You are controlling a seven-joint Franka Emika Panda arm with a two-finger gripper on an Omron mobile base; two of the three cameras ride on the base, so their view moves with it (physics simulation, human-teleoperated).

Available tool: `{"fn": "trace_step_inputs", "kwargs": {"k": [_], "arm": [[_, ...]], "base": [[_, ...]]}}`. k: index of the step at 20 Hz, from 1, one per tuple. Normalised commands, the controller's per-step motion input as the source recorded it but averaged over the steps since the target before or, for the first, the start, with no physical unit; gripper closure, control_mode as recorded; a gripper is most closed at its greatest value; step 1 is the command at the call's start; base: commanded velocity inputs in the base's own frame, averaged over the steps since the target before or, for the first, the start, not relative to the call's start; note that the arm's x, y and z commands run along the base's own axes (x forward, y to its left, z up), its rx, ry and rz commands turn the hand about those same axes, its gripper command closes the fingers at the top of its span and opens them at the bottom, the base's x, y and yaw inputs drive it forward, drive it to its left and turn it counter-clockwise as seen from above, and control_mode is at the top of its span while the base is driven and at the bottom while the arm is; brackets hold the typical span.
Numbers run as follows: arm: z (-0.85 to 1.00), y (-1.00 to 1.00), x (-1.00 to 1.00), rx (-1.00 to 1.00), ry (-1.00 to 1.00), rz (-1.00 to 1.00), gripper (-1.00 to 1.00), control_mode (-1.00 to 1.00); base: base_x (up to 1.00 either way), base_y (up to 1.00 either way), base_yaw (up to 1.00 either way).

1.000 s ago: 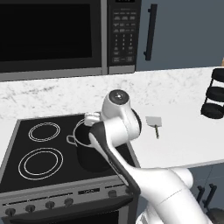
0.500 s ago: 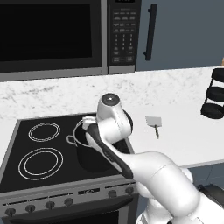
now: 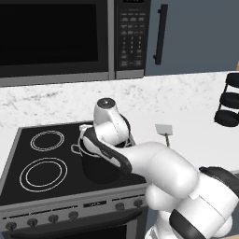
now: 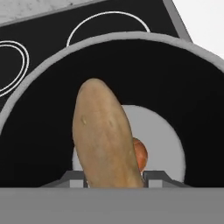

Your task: Put the sweet potato and onion in the pot. Retrieve the spatula and lightly stir the vegetables in the pot.

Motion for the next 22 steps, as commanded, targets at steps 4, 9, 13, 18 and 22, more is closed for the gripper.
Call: {"fn": "trace_step_inputs", "kwargs": {"k": [4,9,13,18,22], "arm": [[-0.46,0.02,0.17,-0.05,0.03,0.0,1.0,-1.0],[-0.27,-0.01,0.04,-0.03,0.03,0.0,-1.0,-1.0],[0.01,-0.04,0.0,0.0,0.0,0.0,-1.0,-1.0],[0.34,-0.22,0.0,0.01,0.01,0.0,-1.0,-1.0],[0.63,-0.13,-0.14,0.03,0.01,0.0,-1.0,-1.0]], "base": [[0.0,0.0,0.0],[0.0,0.0,0.0],[0.0,0.0,0.0],[0.0,0.0,0.0],[0.0,0.0,0.0]]}}
